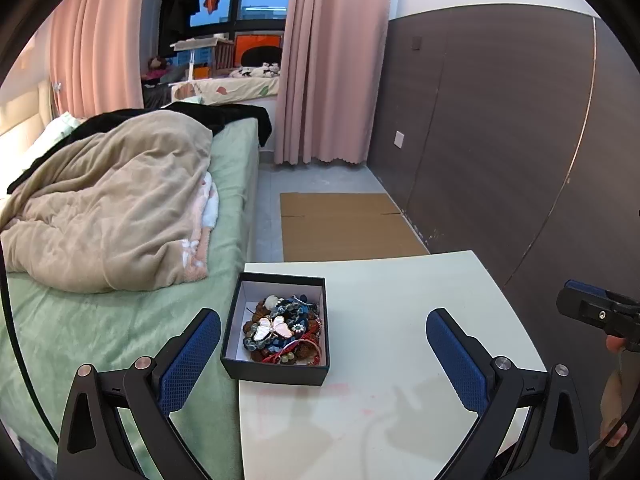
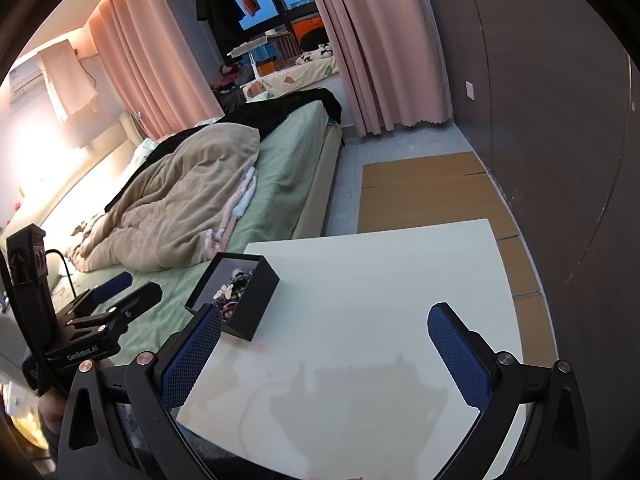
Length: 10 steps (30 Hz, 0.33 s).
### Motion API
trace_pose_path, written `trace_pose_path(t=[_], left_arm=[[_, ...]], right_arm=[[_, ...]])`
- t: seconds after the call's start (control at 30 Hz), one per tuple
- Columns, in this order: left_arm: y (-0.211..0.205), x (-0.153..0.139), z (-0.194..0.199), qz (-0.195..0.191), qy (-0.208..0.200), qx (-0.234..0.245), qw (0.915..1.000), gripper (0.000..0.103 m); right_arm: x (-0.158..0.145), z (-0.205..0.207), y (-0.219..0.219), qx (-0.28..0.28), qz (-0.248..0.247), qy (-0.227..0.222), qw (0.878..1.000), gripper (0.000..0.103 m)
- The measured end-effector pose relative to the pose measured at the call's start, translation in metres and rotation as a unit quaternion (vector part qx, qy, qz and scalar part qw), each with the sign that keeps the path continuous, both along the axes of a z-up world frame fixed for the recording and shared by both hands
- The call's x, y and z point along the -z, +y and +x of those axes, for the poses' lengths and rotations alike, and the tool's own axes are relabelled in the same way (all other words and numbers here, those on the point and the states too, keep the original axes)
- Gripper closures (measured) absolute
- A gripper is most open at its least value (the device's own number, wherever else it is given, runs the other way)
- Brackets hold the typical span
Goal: Organize jewelry
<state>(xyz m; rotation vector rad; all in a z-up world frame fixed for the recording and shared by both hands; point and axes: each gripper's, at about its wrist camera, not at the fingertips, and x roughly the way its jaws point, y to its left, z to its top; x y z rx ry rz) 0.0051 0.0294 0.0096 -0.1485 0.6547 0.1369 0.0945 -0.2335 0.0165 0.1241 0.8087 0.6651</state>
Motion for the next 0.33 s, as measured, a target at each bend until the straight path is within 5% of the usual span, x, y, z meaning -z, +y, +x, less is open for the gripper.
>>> trace_pose_path(t=[0.33], left_arm=[[0.0003, 0.0003, -0.0006, 0.000, 0.000, -0.001, 1.0000, 0.001]], right_arm=[[0.0014, 0.0000, 0.0013, 0.000, -0.002, 0.003, 1.000, 0.000]])
